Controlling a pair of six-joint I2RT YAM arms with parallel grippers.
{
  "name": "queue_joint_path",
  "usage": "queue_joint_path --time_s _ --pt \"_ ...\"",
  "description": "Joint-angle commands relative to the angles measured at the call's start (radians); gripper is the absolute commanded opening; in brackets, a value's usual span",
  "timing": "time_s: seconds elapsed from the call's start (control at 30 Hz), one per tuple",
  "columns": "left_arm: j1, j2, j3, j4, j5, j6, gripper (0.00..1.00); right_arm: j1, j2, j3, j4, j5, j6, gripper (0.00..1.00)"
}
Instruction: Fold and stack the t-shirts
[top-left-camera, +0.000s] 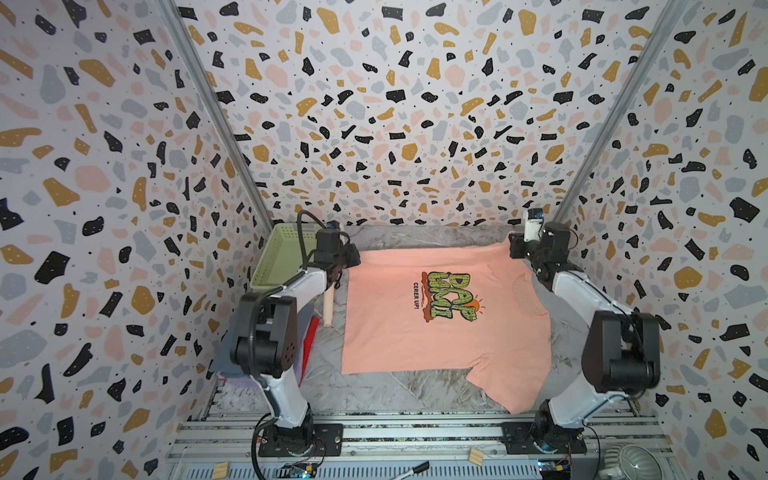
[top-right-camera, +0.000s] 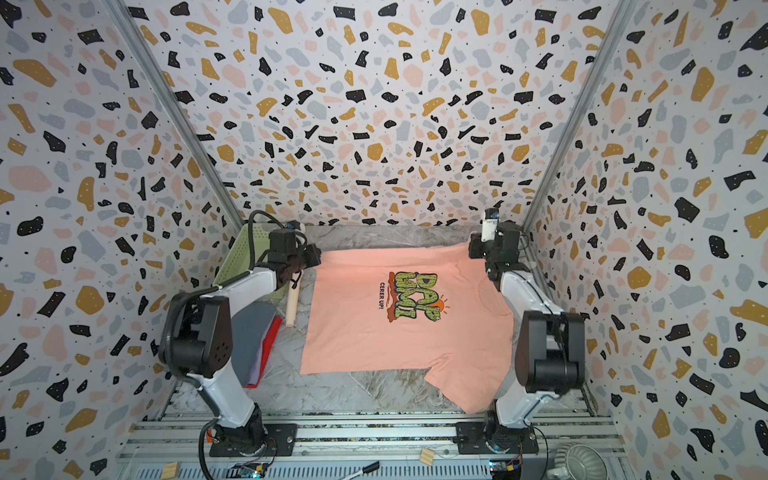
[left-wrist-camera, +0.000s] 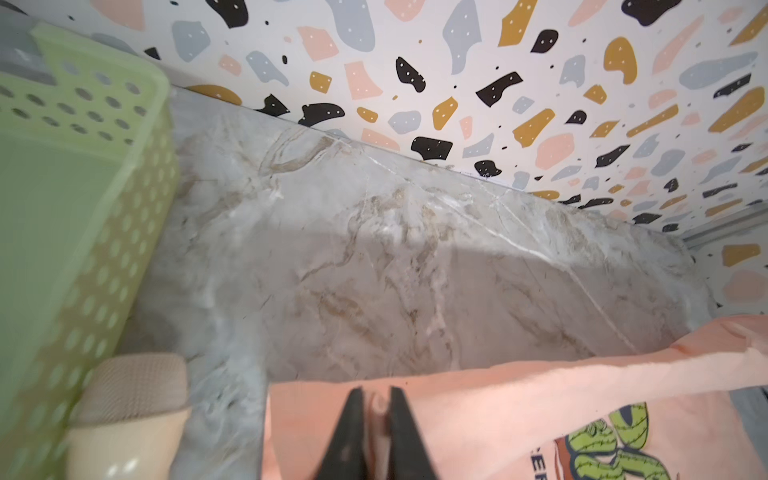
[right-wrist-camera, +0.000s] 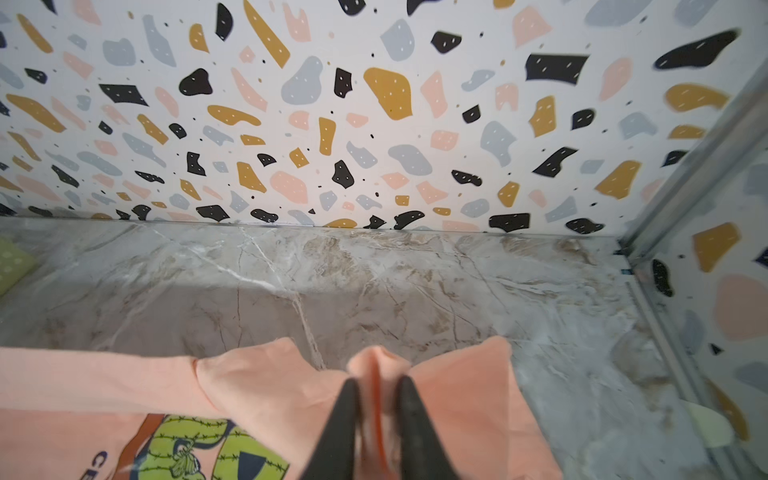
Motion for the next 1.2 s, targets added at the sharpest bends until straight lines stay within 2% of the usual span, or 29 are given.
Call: queue_joint_path --time_s 0.0,0.07,0.17,0.33,0.4,0.5,0.7,0.93,1.17 --pt "0.002 -0.090 -0.143 0.051 -0.063 -0.034 0.41 0.002 -0.105 -0.142 0.033 0.135 0.015 0.62" --pt "0.002 -0.143 -0.171 0.006 -0.117 -0.009 0.49 -0.003 -0.165 -0.168 0.019 0.181 0.012 0.66" --pt "0.002 -0.178 -0.158 -0.061 -0.141 0.022 0.51 -0.008 -0.205 -0.144 -0.019 0.181 0.000 0.69" --pt "-0.014 -0.165 -0.159 -0.049 -0.103 -0.005 0.51 -0.001 -0.181 -0.137 -0.014 0.062 0.071 0.68" --pt "-0.032 -0.135 -0.141 -0.064 -0.092 -0.005 0.51 0.021 -0.146 -0.138 -0.015 0.012 0.088 0.68" --pt "-0.071 -0.094 -0.116 -0.084 -0.084 -0.002 0.52 0.061 -0.089 -0.133 -0.036 0.005 0.098 0.68" --pt "-0.126 -0.003 -0.100 -0.050 -0.037 -0.060 0.52 0.068 0.062 -0.119 -0.050 -0.046 0.163 0.66" --pt "-0.130 0.120 -0.100 0.011 -0.009 -0.131 0.52 0.068 0.247 -0.030 -0.114 -0.042 0.197 0.64" --pt "-0.120 0.271 0.025 -0.040 -0.050 -0.090 0.52 0.055 0.435 0.131 -0.125 -0.093 0.167 0.64"
